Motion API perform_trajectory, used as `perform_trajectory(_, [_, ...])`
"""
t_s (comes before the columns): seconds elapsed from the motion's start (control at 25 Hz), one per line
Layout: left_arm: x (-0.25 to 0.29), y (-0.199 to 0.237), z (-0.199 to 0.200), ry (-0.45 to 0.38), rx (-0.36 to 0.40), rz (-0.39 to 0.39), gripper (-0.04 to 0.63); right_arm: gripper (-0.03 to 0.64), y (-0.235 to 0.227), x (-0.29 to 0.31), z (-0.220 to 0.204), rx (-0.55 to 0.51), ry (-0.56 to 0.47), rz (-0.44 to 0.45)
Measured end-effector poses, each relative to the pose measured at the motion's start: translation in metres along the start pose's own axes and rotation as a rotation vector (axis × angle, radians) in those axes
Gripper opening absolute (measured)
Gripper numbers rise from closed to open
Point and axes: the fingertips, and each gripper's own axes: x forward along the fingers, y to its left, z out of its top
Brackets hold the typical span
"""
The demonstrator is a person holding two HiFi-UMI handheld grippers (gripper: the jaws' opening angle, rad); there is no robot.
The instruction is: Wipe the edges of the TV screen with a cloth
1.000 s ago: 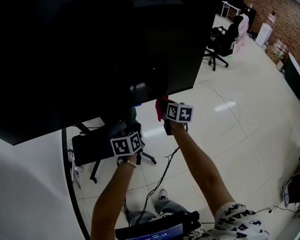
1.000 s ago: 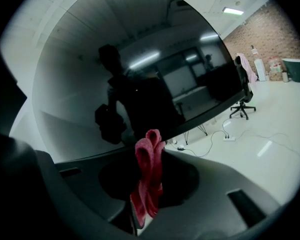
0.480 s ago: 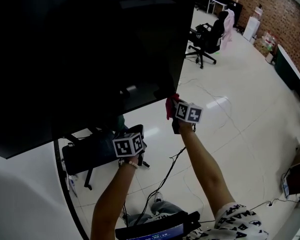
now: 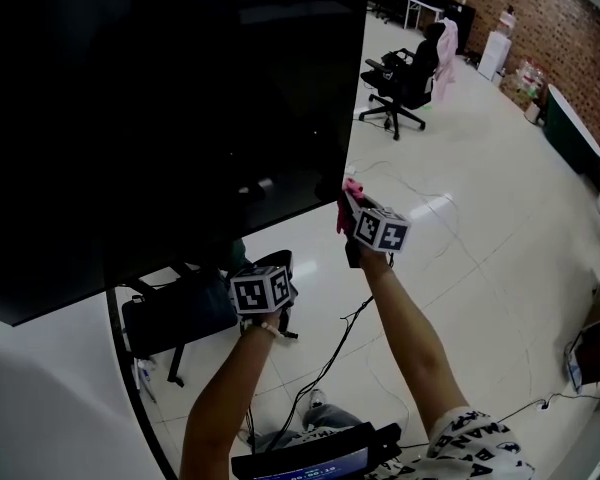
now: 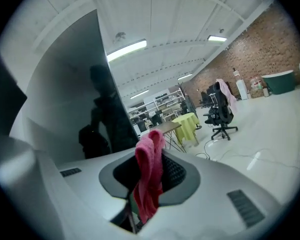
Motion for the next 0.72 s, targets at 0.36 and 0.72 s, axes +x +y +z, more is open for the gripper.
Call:
perform_trajectory(0.36, [-0.014, -0.007, 0.026, -0.021, 0.045, 0.007, -0.002, 0.087, 0.012, 0.018, 0.047, -0.065, -0.033, 0.033])
perform_trajectory(0.72, [-0.028, -0.015, 0.061, -0.079, 0.086, -0.010, -0.003, 0.086, 0.035, 0.015, 0.086, -0.173, -0.064, 0.071])
